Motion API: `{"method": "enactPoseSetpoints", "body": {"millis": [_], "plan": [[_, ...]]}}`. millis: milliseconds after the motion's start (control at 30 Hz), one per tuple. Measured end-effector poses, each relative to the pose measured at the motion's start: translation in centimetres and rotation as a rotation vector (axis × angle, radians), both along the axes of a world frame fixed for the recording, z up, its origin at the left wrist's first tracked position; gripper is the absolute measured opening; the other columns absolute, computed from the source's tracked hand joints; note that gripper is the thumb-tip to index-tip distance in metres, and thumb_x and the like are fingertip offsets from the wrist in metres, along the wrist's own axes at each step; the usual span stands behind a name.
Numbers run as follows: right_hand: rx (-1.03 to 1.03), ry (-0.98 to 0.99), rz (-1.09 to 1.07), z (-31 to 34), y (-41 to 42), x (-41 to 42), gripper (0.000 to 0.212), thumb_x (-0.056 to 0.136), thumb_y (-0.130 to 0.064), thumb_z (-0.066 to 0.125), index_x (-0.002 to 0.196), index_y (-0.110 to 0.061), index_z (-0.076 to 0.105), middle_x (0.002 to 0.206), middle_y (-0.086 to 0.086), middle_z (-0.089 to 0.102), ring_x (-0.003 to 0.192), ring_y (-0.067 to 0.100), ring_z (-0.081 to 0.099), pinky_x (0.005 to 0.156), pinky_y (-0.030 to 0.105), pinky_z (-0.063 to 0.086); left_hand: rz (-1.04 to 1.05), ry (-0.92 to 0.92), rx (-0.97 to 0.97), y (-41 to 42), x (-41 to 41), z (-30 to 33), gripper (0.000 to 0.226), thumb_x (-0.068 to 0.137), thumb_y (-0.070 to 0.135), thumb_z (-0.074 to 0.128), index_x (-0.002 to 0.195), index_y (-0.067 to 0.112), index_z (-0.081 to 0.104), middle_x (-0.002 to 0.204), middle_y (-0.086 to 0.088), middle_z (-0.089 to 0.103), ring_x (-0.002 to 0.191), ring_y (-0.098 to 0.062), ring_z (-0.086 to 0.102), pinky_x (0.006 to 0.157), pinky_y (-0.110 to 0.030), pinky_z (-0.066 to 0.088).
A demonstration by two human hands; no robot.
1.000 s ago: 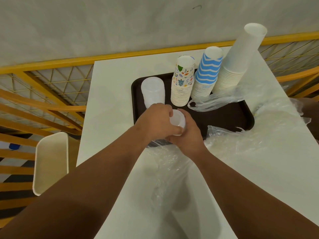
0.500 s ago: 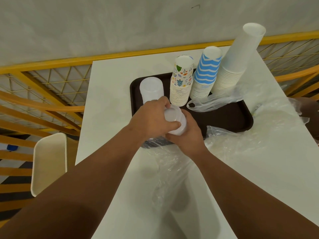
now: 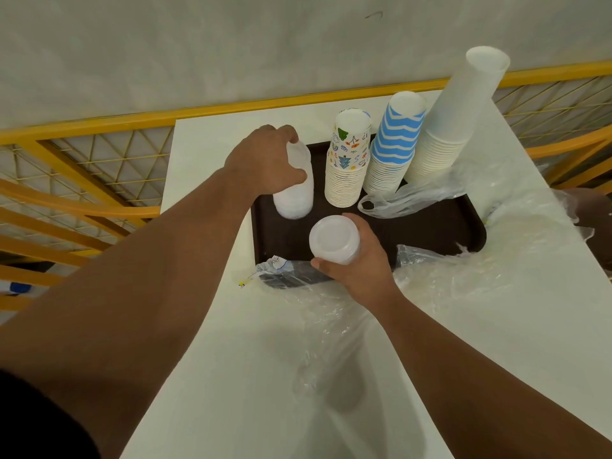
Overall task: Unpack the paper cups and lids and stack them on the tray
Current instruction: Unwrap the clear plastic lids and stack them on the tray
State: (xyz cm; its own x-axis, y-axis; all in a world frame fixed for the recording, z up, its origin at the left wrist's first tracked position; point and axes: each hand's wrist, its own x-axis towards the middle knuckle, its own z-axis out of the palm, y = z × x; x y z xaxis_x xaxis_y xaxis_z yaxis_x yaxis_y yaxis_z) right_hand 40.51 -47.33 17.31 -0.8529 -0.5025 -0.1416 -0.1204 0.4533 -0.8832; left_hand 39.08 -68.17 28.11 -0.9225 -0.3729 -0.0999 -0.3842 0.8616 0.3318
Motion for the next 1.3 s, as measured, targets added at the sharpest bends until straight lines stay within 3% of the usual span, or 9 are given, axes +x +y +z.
{"method": "enactPoseSetpoints", "body": {"millis": [533, 600, 667, 733, 800, 900, 1133, 1233, 1300], "plan": [[-0.063, -0.027, -0.007, 0.5, 0.3, 0.4, 0.088, 0.066, -0.025, 0.090, 0.138, -0.024, 0.040, 0.126, -0.013, 0.046, 0.118, 0.005, 0.043, 0.109, 0.030, 0.037, -0.003, -0.077, -0.016, 0.1, -0.1, -1.8, 0.071, 0.086, 0.049, 0.067, 0.144, 0.018, 0.041, 0.154, -0.010, 0.034, 0.137, -0.029, 0.036, 0.106, -0.037, 0.035], [-0.075, -0.032, -0.015, 0.5, 0.4, 0.4, 0.089, 0.065, -0.025, 0.090, 0.138, -0.025, 0.041, 0.127, -0.012, 0.048, 0.120, 0.006, 0.044, 0.109, 0.031, 0.038, 0.036, 0.049, -0.014, 0.7, 0.6, -1.3, 0.068, 0.085, 0.050, 0.067, 0.142, 0.018, 0.045, 0.158, -0.010, 0.026, 0.143, -0.029, 0.029, 0.111, -0.041, 0.032], [-0.076, -0.039, -0.022, 0.5, 0.4, 0.5, 0.089, 0.064, -0.025, 0.091, 0.138, -0.025, 0.041, 0.129, -0.011, 0.050, 0.121, 0.007, 0.045, 0.109, 0.032, 0.039, 0.045, 0.306, 0.021, 2.2, 2.1, -1.1, 0.053, 0.086, 0.046, 0.066, 0.128, 0.014, 0.058, 0.144, -0.011, 0.046, 0.131, -0.027, 0.045, 0.105, -0.036, 0.038], [-0.091, -0.062, -0.037, 0.4, 0.4, 0.5, 0.090, 0.062, -0.026, 0.092, 0.137, -0.028, 0.042, 0.129, -0.013, 0.052, 0.121, 0.007, 0.047, 0.109, 0.034, 0.041, 0.014, 0.421, 0.093, 4.5, 4.0, -1.5, 0.038, 0.085, 0.041, 0.067, 0.108, 0.011, 0.065, 0.113, -0.008, 0.062, 0.103, -0.023, 0.059, 0.088, -0.031, 0.046], [-0.116, -0.085, -0.034, 0.5, 0.3, 0.4, 0.086, 0.062, -0.025, 0.092, 0.133, -0.033, 0.044, 0.124, -0.017, 0.053, 0.117, 0.004, 0.050, 0.107, 0.037, 0.044, -0.012, 0.291, 0.202, 6.5, 5.7, -2.7, 0.030, 0.085, 0.038, 0.070, 0.101, 0.012, 0.067, 0.099, -0.004, 0.065, 0.089, -0.019, 0.061, 0.078, -0.030, 0.048], [-0.051, -0.070, -0.004, 0.8, 0.1, 0.3, 0.089, 0.067, -0.028, 0.089, 0.139, -0.028, 0.038, 0.127, -0.012, 0.050, 0.114, 0.003, 0.045, 0.106, 0.033, 0.042, 0.063, 0.029, 0.427, 7.7, 6.9, -4.9, 0.034, 0.085, 0.043, 0.070, 0.110, 0.023, 0.058, 0.105, 0.003, 0.063, 0.091, -0.014, 0.060, 0.076, -0.024, 0.048], [-0.123, -0.046, -0.164, 0.6, 0.5, 0.7, 0.097, 0.060, -0.039, 0.091, 0.141, -0.033, 0.039, 0.126, -0.022, 0.043, 0.116, 0.004, 0.043, 0.094, 0.021, 0.044, 0.493, 0.120, 1.024, 7.8, 7.0, -6.3, 0.025, 0.094, 0.029, 0.063, 0.115, 0.021, 0.052, 0.120, -0.005, 0.057, 0.107, -0.026, 0.060, 0.080, -0.043, 0.061], [-0.137, -0.002, -0.152, 0.5, 0.4, 0.9, 0.090, 0.062, -0.035, 0.091, 0.139, -0.029, 0.044, 0.127, -0.019, 0.043, 0.117, 0.004, 0.043, 0.102, 0.030, 0.045, 0.546, 0.092, 1.072, 8.1, 6.9, -6.4, 0.028, 0.095, 0.027, 0.061, 0.119, 0.016, 0.052, 0.121, -0.005, 0.055, 0.106, -0.024, 0.058, 0.078, -0.042, 0.061], [-0.128, 0.024, -0.124, 0.3, 0.4, 1.0, 0.090, 0.064, -0.032, 0.090, 0.140, -0.029, 0.043, 0.131, -0.014, 0.043, 0.117, 0.003, 0.041, 0.099, 0.022, 0.044, 0.527, 0.059, 1.052, 8.1, 6.9, -6.3, 0.027, 0.096, 0.028, 0.059, 0.119, 0.015, 0.052, 0.119, -0.004, 0.054, 0.103, -0.023, 0.059, 0.075, -0.039, 0.062]]}}
